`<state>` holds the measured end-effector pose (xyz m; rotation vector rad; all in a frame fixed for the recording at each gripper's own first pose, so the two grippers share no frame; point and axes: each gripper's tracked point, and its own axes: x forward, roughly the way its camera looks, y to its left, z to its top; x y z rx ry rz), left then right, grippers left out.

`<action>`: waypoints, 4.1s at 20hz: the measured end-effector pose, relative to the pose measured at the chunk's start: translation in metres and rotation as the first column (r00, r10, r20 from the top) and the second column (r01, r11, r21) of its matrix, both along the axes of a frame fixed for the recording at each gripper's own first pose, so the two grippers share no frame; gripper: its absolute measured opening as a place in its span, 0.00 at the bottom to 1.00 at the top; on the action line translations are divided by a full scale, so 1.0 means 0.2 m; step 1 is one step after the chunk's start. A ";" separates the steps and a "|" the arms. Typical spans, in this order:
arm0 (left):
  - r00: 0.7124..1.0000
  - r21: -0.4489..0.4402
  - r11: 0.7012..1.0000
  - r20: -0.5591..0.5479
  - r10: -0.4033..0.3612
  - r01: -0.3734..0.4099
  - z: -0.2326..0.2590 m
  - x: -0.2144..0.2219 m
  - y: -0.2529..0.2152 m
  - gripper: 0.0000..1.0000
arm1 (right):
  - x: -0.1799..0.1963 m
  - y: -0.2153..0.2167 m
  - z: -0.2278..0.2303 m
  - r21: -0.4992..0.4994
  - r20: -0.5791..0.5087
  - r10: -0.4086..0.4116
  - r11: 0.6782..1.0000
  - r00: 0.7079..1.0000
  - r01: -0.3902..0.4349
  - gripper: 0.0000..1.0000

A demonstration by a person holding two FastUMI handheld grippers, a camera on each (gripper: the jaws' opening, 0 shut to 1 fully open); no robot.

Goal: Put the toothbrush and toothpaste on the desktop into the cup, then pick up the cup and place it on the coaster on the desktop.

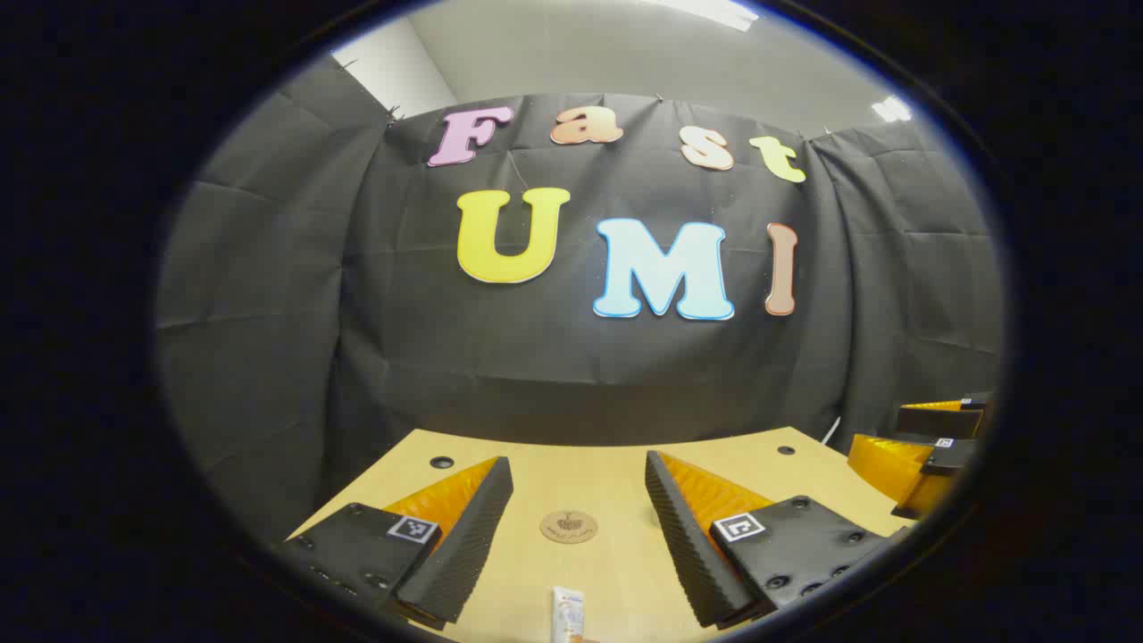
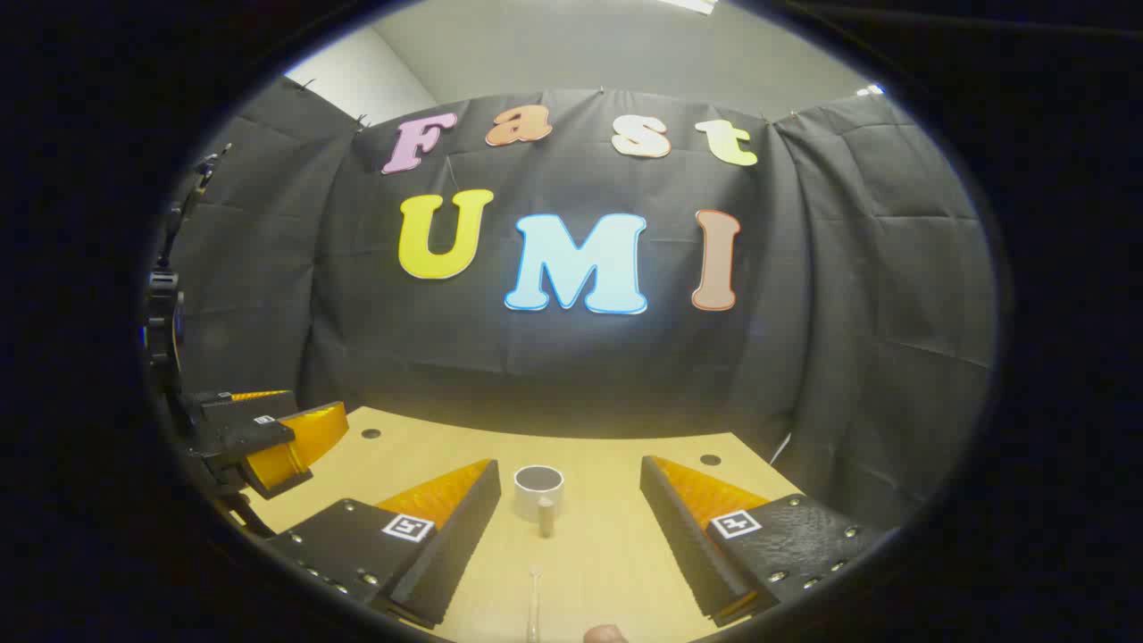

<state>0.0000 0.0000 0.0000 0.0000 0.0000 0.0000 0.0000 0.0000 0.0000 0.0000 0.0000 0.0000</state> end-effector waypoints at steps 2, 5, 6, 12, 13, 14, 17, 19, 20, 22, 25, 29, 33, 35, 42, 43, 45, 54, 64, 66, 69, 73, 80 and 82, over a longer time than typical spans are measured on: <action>1.000 -0.002 1.000 -0.007 -0.001 0.001 -0.01 0.01 0.00 0.96 | 0.00 -0.01 0.00 0.004 -0.004 -0.002 1.000 1.000 0.002 0.96; 1.000 -0.004 1.000 -0.009 -0.002 0.002 -0.02 0.01 0.00 0.99 | 0.00 -0.01 0.00 0.011 -0.009 -0.005 1.000 1.000 0.005 0.96; 1.000 -0.003 1.000 -0.008 -0.003 0.003 -0.01 0.01 -0.01 0.99 | 0.00 -0.02 -0.01 0.012 -0.011 -0.007 1.000 1.000 0.007 0.96; 1.000 0.002 1.000 -0.008 -0.006 0.006 -0.01 0.02 -0.02 0.96 | 0.01 -0.02 -0.01 0.021 -0.017 -0.006 1.000 1.000 0.006 0.96; 1.000 0.002 1.000 -0.007 -0.007 0.007 -0.01 0.02 -0.02 0.99 | 0.01 -0.03 -0.01 0.021 -0.017 -0.007 1.000 1.000 0.007 0.96; 1.000 0.002 1.000 -0.007 -0.006 0.006 -0.01 0.01 -0.02 0.99 | 0.00 -0.03 -0.02 0.022 -0.017 -0.008 1.000 1.000 0.008 0.96; 1.000 -0.002 1.000 -0.012 -0.003 0.003 -0.02 0.02 -0.01 0.99 | 0.01 -0.02 -0.02 0.029 -0.027 -0.003 1.000 1.000 0.004 0.96; 1.000 -0.010 1.000 -0.014 -0.002 0.002 -0.02 0.02 -0.01 0.99 | 0.02 -0.01 -0.04 0.032 -0.040 0.000 0.999 0.999 0.002 0.96; 1.000 -0.016 1.000 -0.018 -0.006 0.006 -0.04 0.02 -0.02 0.96 | 0.02 -0.01 -0.06 0.031 -0.050 0.002 1.000 0.999 0.000 0.96; 0.999 -0.021 1.000 -0.038 -0.011 0.010 -0.07 0.03 -0.03 0.96 | 0.03 0.00 -0.09 0.027 -0.075 0.005 1.000 0.997 -0.003 0.96; 0.997 -0.018 1.000 -0.075 -0.018 0.017 -0.13 0.04 -0.03 0.96 | 0.04 0.03 -0.15 0.025 -0.121 0.015 1.000 0.993 -0.012 0.96; 0.985 -0.023 0.999 -0.167 -0.034 0.030 -0.27 0.09 -0.02 1.00 | 0.07 0.05 -0.26 0.016 -0.211 0.019 1.000 0.977 -0.016 0.96; 0.958 -0.039 0.999 -0.285 -0.042 0.032 -0.44 0.14 0.01 0.96 | 0.11 0.10 -0.41 0.047 -0.334 0.035 0.999 0.942 -0.020 0.96; 0.940 -0.047 0.999 -0.339 -0.040 0.026 -0.51 0.17 0.03 0.96 | 0.13 0.12 -0.49 0.052 -0.393 0.043 0.998 0.919 -0.024 0.97; 0.856 -0.047 0.999 -0.516 -0.022 -0.003 -0.77 0.25 0.07 0.96 | 0.20 0.17 -0.72 0.006 -0.558 0.062 0.997 0.827 -0.071 0.97; 0.836 -0.047 0.999 -0.549 -0.021 -0.006 -0.83 0.25 0.08 0.96 | 0.21 0.18 -0.76 0.006 -0.584 0.069 0.997 0.809 -0.081 0.97; 0.792 -0.046 0.999 -0.611 -0.020 -0.010 -0.93 0.23 0.09 0.93 | 0.21 0.21 -0.83 0.008 -0.635 0.081 0.995 0.768 -0.098 0.97; 0.568 -0.033 0.999 -0.823 -0.014 -0.022 -1.30 0.15 0.11 0.96 | 0.16 0.25 -1.13 0.037 -0.804 0.101 0.992 0.585 -0.121 0.97; 0.341 -0.032 0.998 -0.940 -0.014 -0.046 -1.55 -0.01 0.14 1.00 | 0.10 0.28 -1.38 0.066 -0.909 0.114 0.989 0.402 -0.130 0.97; 0.320 -0.036 0.998 -0.947 -0.019 -0.047 -1.57 -0.03 0.13 1.00 | 0.10 0.27 -1.41 0.055 -0.923 0.101 0.990 0.373 -0.131 0.97; 0.295 -0.040 0.998 -0.955 -0.023 -0.054 -1.61 -0.05 0.11 1.00 | 0.11 0.27 -1.44 0.066 -0.934 0.109 0.989 0.341 -0.136 0.90; 0.274 -0.043 0.997 -0.962 -0.024 -0.063 -1.65 -0.07 0.11 1.00 | 0.11 0.28 -1.47 0.065 -0.943 0.106 0.988 0.315 -0.140 0.82; 0.269 0.027 0.999 -0.962 0.039 -0.047 -1.66 -0.08 0.18 0.83 | 0.08 0.28 -1.49 0.056 -0.958 0.092 0.989 0.273 -0.136 0.53; 0.276 0.031 0.998 -0.960 0.045 -0.055 -1.65 -0.08 0.19 0.73 | 0.10 0.25 -1.49 0.036 -0.958 0.066 0.993 0.280 -0.113 0.40</action>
